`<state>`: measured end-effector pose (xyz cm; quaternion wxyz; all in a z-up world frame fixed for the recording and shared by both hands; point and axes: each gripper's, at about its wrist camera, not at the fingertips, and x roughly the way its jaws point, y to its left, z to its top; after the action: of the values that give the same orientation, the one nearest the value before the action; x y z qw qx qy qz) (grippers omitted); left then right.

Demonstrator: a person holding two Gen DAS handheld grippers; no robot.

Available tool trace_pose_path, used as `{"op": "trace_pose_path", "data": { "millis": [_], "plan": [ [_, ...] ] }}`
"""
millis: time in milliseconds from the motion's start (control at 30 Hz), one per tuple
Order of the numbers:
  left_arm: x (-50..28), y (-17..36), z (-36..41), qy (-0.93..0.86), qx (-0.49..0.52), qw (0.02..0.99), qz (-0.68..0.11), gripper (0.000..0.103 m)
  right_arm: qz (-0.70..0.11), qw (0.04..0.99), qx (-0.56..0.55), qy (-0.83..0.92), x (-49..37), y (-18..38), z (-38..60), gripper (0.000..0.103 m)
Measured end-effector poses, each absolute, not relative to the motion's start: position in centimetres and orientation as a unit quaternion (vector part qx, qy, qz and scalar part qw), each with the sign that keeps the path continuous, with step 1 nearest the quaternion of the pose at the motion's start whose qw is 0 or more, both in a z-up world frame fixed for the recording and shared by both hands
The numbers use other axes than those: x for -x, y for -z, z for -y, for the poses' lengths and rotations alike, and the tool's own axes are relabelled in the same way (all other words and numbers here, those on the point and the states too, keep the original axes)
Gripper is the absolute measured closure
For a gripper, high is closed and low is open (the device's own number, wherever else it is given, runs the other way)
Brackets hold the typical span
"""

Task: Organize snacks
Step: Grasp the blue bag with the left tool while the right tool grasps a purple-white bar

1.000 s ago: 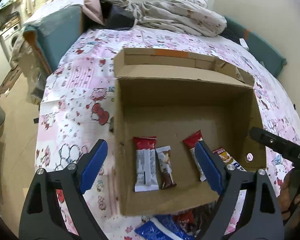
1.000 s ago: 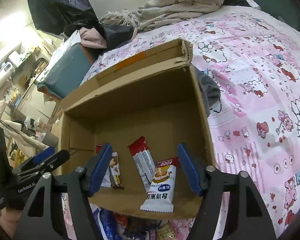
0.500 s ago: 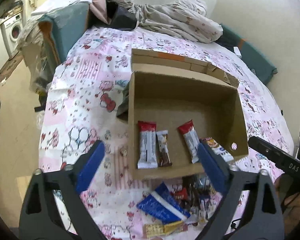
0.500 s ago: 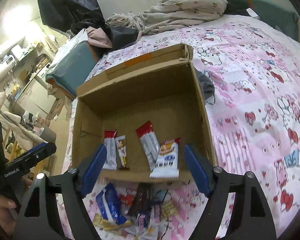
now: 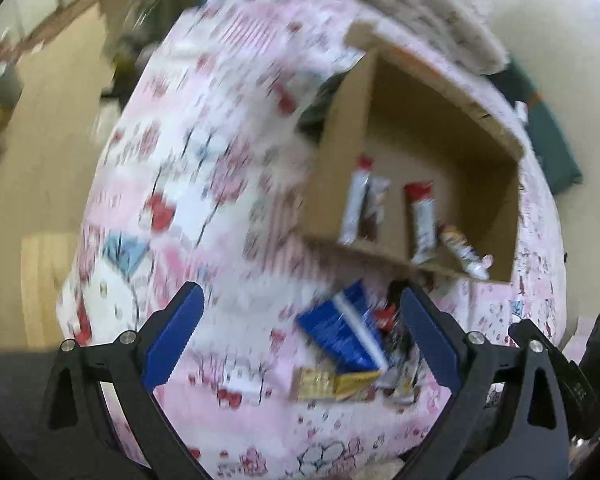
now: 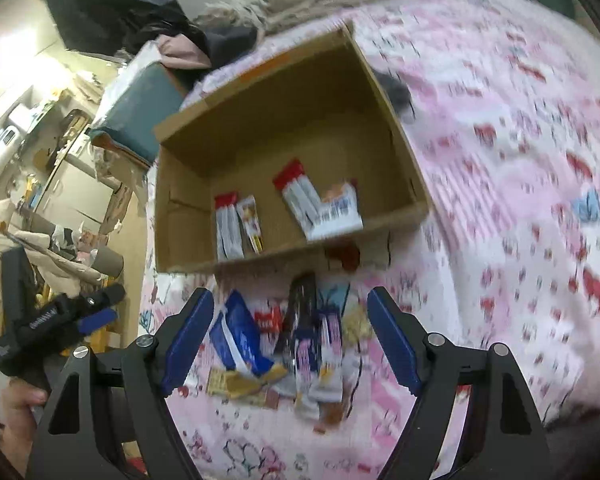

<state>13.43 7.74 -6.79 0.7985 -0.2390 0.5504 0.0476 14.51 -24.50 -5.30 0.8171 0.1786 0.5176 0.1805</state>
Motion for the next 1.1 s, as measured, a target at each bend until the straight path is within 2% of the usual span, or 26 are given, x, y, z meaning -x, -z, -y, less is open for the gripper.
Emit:
{"op": "trace_pose_path", "data": {
  "millis": [200, 367, 533, 600, 833, 933, 1000, 1100],
  "plan": [
    [-12.2, 10.6, -6.1, -0.050, 0.261, 0.752, -0.603, 0.006, -0.541, 0.800, -0.207, -0.157, -13.9, 6.7, 24.9, 0.021],
    [-12.2, 11.4, -3.2, -0.026, 0.308, 0.737, -0.601, 0.006, -0.567, 0.785, -0.222, -0.113, -14.1, 8.2, 26.2, 0.021],
    [-12.7, 13.9, -0.8, -0.060, 0.298, 0.716, -0.629, 0.006, -0.592, 0.759, -0.255, -0.094, -14.3, 9.9, 27.8, 0.021],
    [-12.9, 15.0, -0.1, -0.063, 0.295, 0.701, -0.647, 0.011, -0.594, 0.759, -0.253, -0.087, -14.2, 10.1, 28.0, 0.021],
    [-13.7, 16.6, 1.6, -0.077, 0.265, 0.694, -0.665, 0.013, -0.593, 0.748, -0.279, -0.106, -14.6, 10.0, 27.9, 0.021],
    [-13.9, 16.5, 1.8, -0.083, 0.246, 0.696, -0.669, 0.029, -0.591, 0.750, -0.275, -0.112, -14.5, 9.7, 27.4, 0.021],
    [-14.2, 16.5, 2.0, -0.079, 0.228, 0.696, -0.676, 0.050, -0.590, 0.751, -0.272, -0.116, -14.6, 9.5, 27.1, 0.021],
    [-14.1, 16.4, 1.8, -0.065, 0.239, 0.682, -0.688, 0.064, -0.585, 0.757, -0.264, -0.125, -14.7, 9.2, 26.8, 0.021]
  ]
}}
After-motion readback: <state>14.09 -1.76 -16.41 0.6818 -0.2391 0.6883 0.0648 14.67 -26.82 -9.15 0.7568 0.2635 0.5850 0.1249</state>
